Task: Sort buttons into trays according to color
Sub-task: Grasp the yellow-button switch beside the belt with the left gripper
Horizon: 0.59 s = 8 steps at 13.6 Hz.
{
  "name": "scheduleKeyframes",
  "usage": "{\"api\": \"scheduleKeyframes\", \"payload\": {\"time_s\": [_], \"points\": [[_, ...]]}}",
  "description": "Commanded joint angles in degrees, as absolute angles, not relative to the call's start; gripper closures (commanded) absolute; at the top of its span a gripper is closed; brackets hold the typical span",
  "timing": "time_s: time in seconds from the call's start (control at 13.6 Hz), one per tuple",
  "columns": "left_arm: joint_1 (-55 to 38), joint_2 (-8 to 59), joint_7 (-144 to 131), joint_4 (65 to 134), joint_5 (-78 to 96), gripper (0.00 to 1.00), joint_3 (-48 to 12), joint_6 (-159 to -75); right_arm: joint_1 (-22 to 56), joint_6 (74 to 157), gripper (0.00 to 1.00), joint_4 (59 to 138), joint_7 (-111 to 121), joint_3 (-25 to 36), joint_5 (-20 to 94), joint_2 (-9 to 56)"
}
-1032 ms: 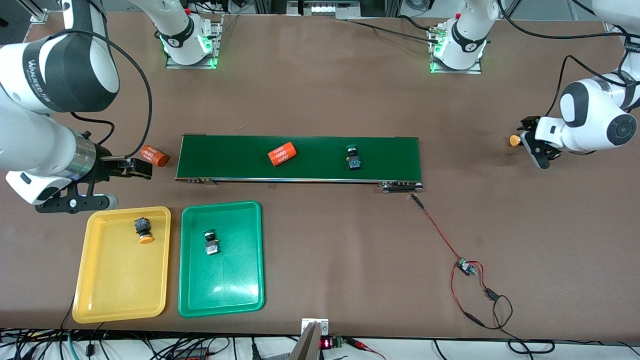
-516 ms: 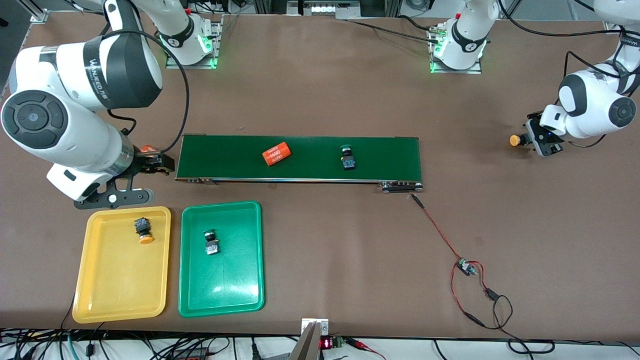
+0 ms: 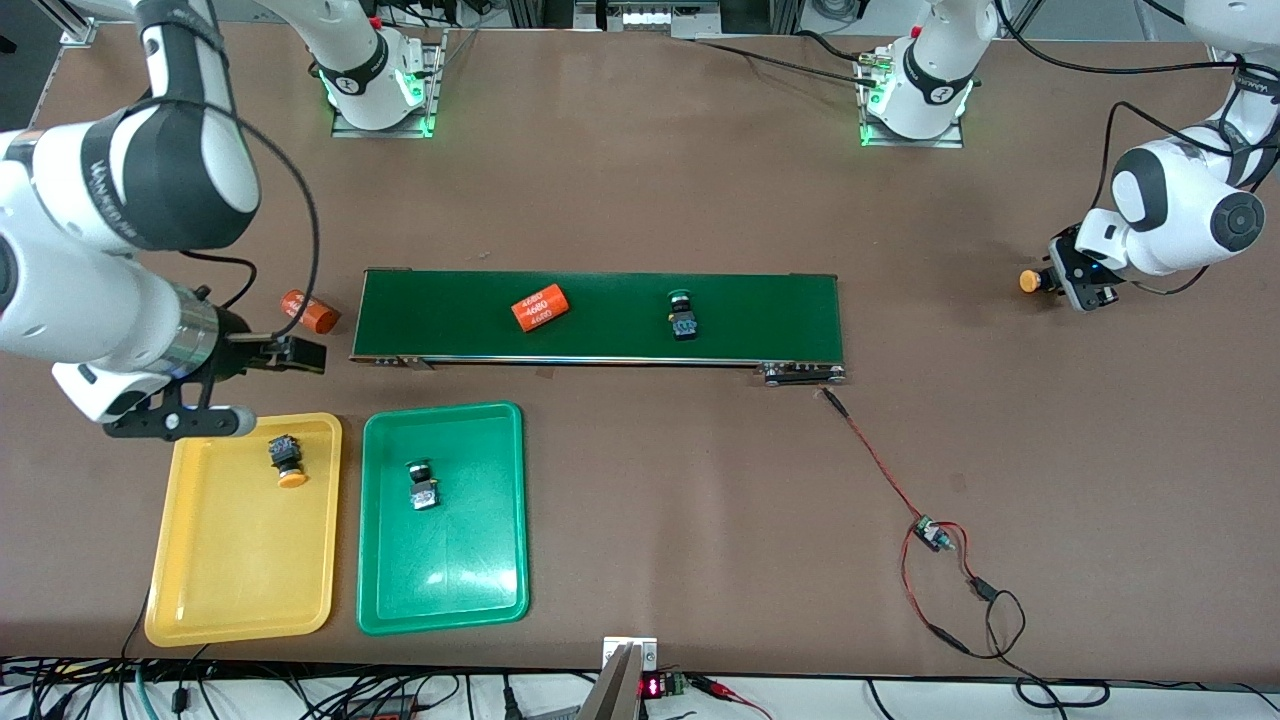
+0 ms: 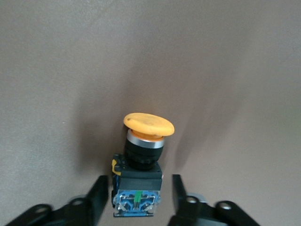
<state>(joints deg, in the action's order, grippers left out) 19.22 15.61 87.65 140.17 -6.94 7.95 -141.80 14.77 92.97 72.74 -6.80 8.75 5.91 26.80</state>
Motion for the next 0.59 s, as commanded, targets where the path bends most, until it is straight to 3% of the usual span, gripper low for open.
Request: {"api": "scheduleKeyframes", "payload": {"time_s": [0.0,0.22,0.52], "points": [[18.9,14.5,88.5,138.9,-8.0,0.80,7.8,-141.3,14.9,95.5,0.00,75.3,-7.7,8.3,7.0,25.7],[18.5,13.9,88.5,132.1,-7.9,0.80,6.3,-132.3,14.7,95.4,0.00,74.9,-6.7,8.3,6.3,25.7],[16.9,14.7,88.3,116.7,-7.7,0.80,-1.3,-115.1,15.4,95.7,0.00,74.9,-7.6,8.0,6.2,25.8]]}}
